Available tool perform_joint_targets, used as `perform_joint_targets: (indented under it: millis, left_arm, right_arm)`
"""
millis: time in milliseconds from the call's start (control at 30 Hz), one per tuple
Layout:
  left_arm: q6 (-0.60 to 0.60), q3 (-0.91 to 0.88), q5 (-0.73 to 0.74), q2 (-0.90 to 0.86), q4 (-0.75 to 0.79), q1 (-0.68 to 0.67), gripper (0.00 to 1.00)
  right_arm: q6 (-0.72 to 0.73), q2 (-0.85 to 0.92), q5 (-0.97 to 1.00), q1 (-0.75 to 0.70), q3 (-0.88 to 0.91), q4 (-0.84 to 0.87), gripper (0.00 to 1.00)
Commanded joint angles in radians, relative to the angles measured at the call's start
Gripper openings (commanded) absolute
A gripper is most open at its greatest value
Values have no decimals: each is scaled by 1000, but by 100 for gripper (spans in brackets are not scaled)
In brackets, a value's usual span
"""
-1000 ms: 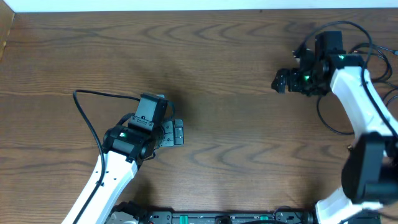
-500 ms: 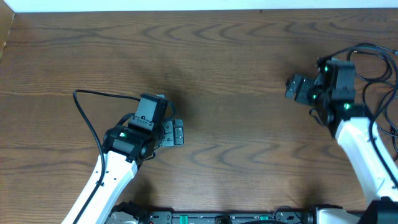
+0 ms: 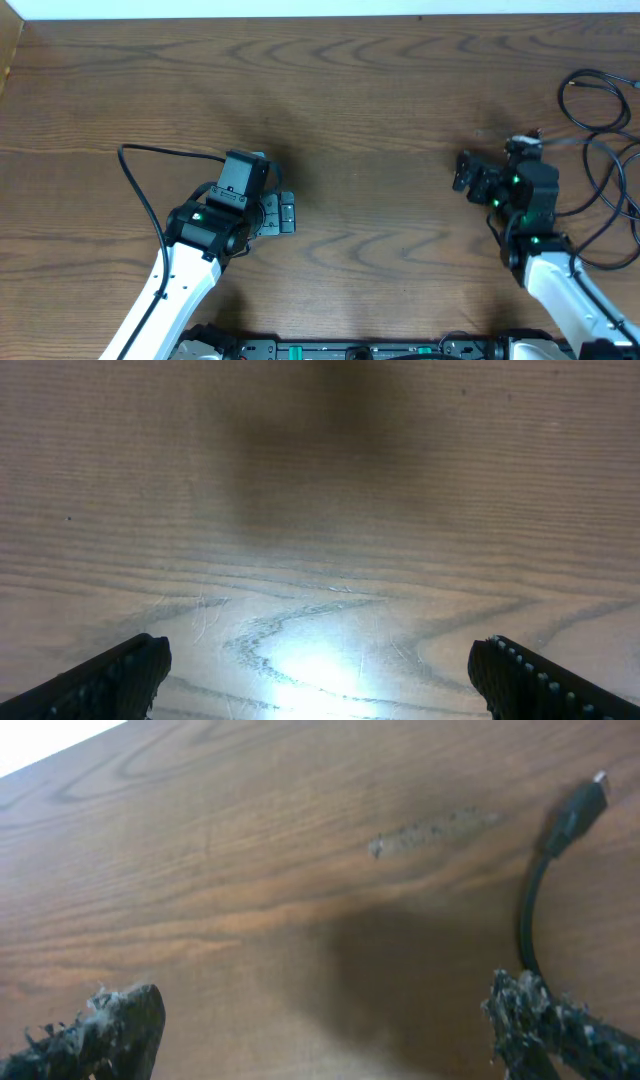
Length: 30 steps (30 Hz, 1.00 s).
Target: Untangle cables
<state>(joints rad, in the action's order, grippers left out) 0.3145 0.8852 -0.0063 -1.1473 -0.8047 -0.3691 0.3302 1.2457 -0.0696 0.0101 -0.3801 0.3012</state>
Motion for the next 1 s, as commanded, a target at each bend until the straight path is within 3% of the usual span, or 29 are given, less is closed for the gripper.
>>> perform_joint_targets:
  millis: [0, 467, 967]
  left_arm:
    - [5, 20, -13, 8, -2, 4, 100]
    - [5, 20, -13, 8, -2, 4, 100]
    - [5, 20, -13, 8, -2, 4, 100]
  right_arm:
    - [6, -50, 15, 5, 74, 75, 99]
    - [6, -167, 14, 5, 378, 532, 99]
    - [6, -310, 10, 5, 375, 430, 99]
